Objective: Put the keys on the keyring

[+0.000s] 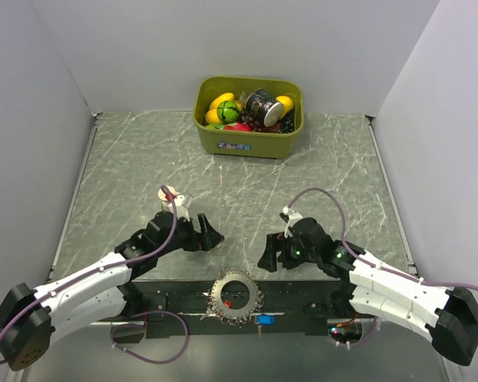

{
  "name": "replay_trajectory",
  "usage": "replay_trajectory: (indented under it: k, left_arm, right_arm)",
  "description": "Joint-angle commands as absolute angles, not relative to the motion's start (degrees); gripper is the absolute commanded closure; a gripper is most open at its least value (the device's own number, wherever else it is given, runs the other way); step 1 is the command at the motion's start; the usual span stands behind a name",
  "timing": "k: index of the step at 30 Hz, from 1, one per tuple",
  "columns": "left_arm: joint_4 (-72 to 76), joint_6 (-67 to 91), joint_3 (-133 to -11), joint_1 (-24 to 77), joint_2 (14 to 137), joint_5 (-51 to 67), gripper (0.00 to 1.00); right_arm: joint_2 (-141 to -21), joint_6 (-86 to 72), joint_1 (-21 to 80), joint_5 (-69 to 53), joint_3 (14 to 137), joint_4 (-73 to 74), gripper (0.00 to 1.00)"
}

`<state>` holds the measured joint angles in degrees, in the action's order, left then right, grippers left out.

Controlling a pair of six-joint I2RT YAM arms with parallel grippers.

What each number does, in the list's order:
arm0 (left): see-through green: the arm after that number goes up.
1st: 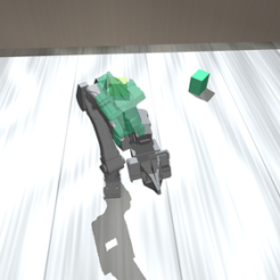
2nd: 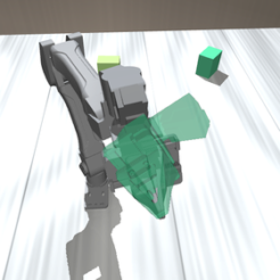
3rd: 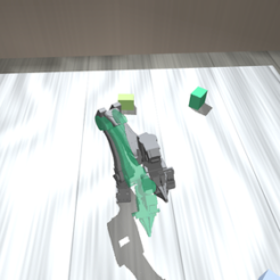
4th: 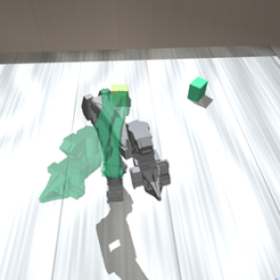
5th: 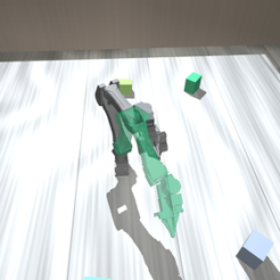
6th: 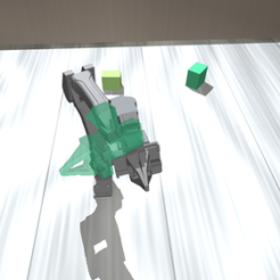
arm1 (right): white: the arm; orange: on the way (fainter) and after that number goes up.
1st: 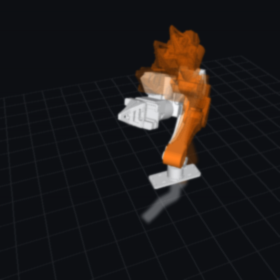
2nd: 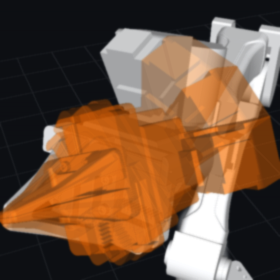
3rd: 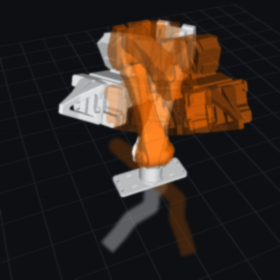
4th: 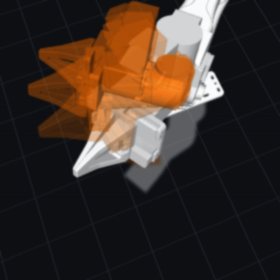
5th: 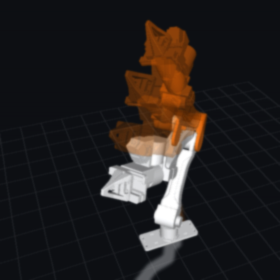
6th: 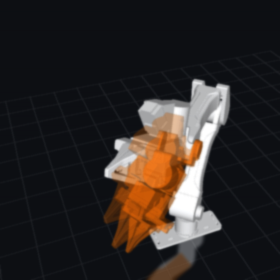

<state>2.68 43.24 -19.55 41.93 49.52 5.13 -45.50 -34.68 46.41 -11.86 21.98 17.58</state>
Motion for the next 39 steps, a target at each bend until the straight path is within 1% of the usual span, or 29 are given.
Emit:
replay_trajectory:
  k: [1, 2, 4, 5, 9, 13, 18, 19, 20, 22, 23, 24, 25, 28, 34, 37, 39]
  left_arm:
    - [-3.2, 48.9, -19.9, 43.9, 53.2, 4.1, 0.01]
    - [-3.6, 49.0, -20.2, 44.3, 53.9, 4.0, 0.01]
    - [-4.3, 49.0, -20.9, 45.7, 55.5, 3.9, 0.01]
    - [-4.6, 48.9, -21.2, 46.2, 56.0, 3.8, 0.03]
    - [-4.9, 47.4, -22.8, 48.9, 57.0, 3.0, 0.05]
    - [-3.9, 44.7, -24.2, 53.8, 56.2, 0.3, 0.05]
    - [-4.5, 41.8, -28.0, 60.5, 56.4, -7.0, 0.05]
    - [-4.0, 41.1, -29.3, 63.3, 57.1, -7.6, 0.06]
    - [-3.5, 40.3, -29.9, 64.7, 57.7, -8.1, 0.1]
    - [-2.8, 38.8, -32.0, 68.9, 60.8, -9.8, 0.14]
    - [-2.8, 38.3, -32.9, 70.5, 62.1, -10.5, 0.19]
    - [-2.8, 37.5, -33.8, 72.1, 63.4, -11.4, 0.21]
    - [-3.0, 37.1, -36.0, 75.7, 66.2, -14.2, 0.21]
    - [-4.6, 36.3, -41.1, 81.8, 72.0, -19.6, 0.22]
    - [-8.1, 36.6, -49.3, 90.0, 82.9, -27.1, 0.24]
    - [-9.3, 37.2, -51.7, 92.3, 86.4, -28.9, 0.29]
    - [-10.1, 37.6, -52.8, 93.1, 87.6, -29.4, 0.35]
  right_arm:
    - [-44.2, -42.5, 49.9, -12.0, 20.8, 20.1, 0.15]
    - [-43.9, -44.1, 50.3, -12.5, 20.7, 20.1, 0.19]
    - [-43.9, -45.6, 51.1, -14.1, 20.4, 20.6, 0.23]
    - [-43.9, -46.8, 52.0, -14.6, 20.3, 21.0, 0.25]
    - [-42.9, -49.2, 54.3, -15.3, 19.0, 22.2, 0.25]
    - [-40.8, -50.1, 54.8, -14.2, 18.0, 22.7, 0.25]
    - [-39.4, -51.9, 54.8, -10.3, 17.8, 23.7, 0.24]
    - [-38.9, -52.4, 54.8, -9.3, 17.8, 24.4, 0.23]
    - [-37.8, -53.7, 54.8, -8.1, 17.9, 26.2, 0.23]
    - [-36.7, -55.1, 54.7, -3.0, 18.7, 28.6, 0.22]
    - [-35.3, -56.6, 54.6, -1.5, 19.1, 29.6, 0.22]
    - [-34.8, -57.3, 54.5, -0.2, 19.9, 32.2, 0.22]
    - [-34.3, -58.0, 54.5, 3.3, 20.3, 33.4, 0.22]
    - [-32.1, -60.3, 53.7, 7.1, 21.0, 37.0, 0.22]
    - [-30.2, -60.8, 49.6, 6.2, 19.5, 37.9, 0.23]
    - [-29.4, -60.6, 46.9, 4.4, 17.9, 36.7, 0.23]
    - [-29.8, -59.5, 44.8, 2.1, 16.5, 34.7, 0.24]
